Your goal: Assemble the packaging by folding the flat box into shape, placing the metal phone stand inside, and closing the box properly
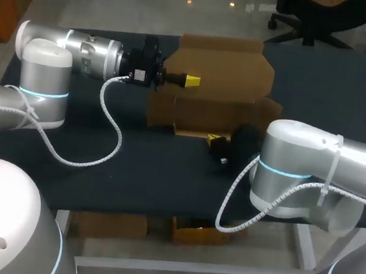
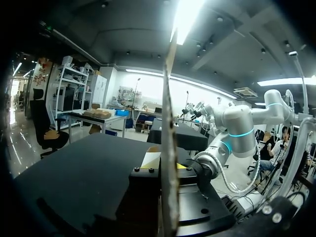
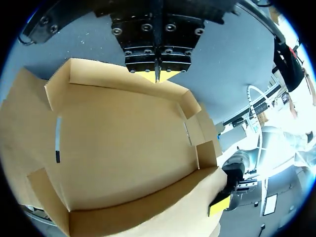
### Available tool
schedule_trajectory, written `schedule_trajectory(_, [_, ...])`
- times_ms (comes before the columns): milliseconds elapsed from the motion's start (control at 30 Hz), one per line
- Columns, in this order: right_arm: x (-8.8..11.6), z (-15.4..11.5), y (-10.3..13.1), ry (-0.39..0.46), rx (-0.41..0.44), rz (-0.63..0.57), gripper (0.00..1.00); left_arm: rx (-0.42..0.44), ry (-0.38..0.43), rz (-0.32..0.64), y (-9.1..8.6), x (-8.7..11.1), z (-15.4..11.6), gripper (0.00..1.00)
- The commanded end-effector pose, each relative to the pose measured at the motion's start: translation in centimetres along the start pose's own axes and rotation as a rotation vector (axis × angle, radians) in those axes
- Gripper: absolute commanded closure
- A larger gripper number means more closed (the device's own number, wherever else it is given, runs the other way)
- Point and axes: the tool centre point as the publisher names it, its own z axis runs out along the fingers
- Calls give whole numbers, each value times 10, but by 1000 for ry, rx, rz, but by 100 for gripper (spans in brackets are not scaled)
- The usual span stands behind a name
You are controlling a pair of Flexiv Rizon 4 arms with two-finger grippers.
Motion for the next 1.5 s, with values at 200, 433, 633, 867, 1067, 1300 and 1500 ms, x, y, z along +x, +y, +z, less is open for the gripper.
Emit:
schedule_trajectory(200, [0, -38, 5, 48, -76, 25, 99, -1, 1, -1, 3, 0, 1, 100])
schedule_trajectory(433, [-9, -72, 12, 70, -76, 30, 87, -1, 1, -1, 3, 0, 1, 100])
schedule_trajectory(633, [-17, -98, 18, 106, -67, 20, 76, -1, 1, -1, 3, 0, 1, 100])
schedule_trajectory(867, [-24, -123, 21, 138, -47, -3, 63, -1, 1, -1, 3, 0, 1, 100])
schedule_trajectory(1067, [-32, -144, 20, 153, -19, -46, 55, -1, 1, -1, 3, 0, 1, 100])
schedule_trajectory(1300, [-43, -162, 19, 145, 13, -99, 40, -1, 1, -1, 3, 0, 1, 100])
schedule_trajectory(1500, [-57, -174, 20, 161, 14, -116, 33, -1, 1, -1, 3, 0, 1, 100])
